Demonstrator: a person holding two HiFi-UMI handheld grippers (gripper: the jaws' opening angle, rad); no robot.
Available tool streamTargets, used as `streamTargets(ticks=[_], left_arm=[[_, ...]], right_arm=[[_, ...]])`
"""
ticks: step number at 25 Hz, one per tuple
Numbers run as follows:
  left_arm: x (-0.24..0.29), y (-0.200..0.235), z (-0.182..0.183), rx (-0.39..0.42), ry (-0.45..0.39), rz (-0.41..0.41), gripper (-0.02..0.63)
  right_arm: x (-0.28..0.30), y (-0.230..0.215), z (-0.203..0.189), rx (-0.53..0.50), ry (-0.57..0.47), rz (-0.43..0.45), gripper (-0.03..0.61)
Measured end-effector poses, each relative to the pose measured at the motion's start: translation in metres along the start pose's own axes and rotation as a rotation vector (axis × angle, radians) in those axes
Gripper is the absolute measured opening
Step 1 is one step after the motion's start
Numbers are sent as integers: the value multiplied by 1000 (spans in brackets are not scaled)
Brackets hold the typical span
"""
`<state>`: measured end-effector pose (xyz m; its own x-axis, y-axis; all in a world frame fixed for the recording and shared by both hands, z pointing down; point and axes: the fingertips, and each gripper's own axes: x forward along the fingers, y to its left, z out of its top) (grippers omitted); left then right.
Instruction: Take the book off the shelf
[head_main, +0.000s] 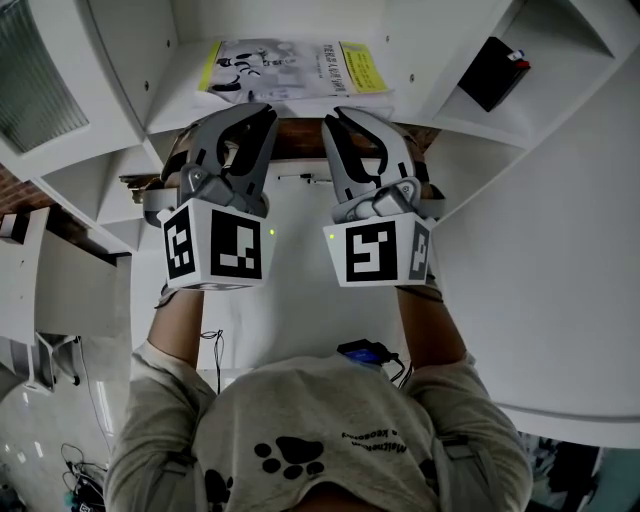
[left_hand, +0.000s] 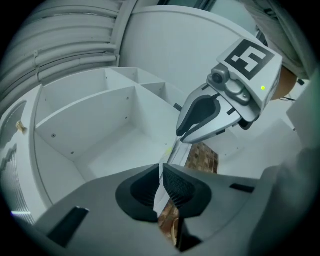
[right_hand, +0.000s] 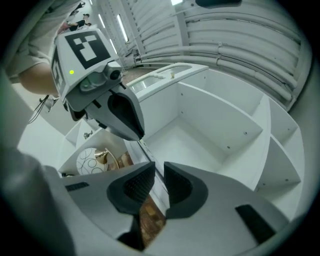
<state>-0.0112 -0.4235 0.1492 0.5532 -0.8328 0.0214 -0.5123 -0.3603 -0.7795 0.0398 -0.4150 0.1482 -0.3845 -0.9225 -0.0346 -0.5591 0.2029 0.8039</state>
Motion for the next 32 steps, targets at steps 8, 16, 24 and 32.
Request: streamTargets(ticks=[8,16,24,32], left_arm=[[9,-4,-1,141,75,-73,86],[23,-8,-14,241,162,-149,162],[26,-13,-19,259,202,-187,186],[24,-14,-25,254,231,-196,186]], right_arm=[[10,7,-3,-111,39,90,163],[32,15,-15,-293,113,204,232],[60,29,-30,-407,261,371,265],[75,30,-45,-446,351,435,264]])
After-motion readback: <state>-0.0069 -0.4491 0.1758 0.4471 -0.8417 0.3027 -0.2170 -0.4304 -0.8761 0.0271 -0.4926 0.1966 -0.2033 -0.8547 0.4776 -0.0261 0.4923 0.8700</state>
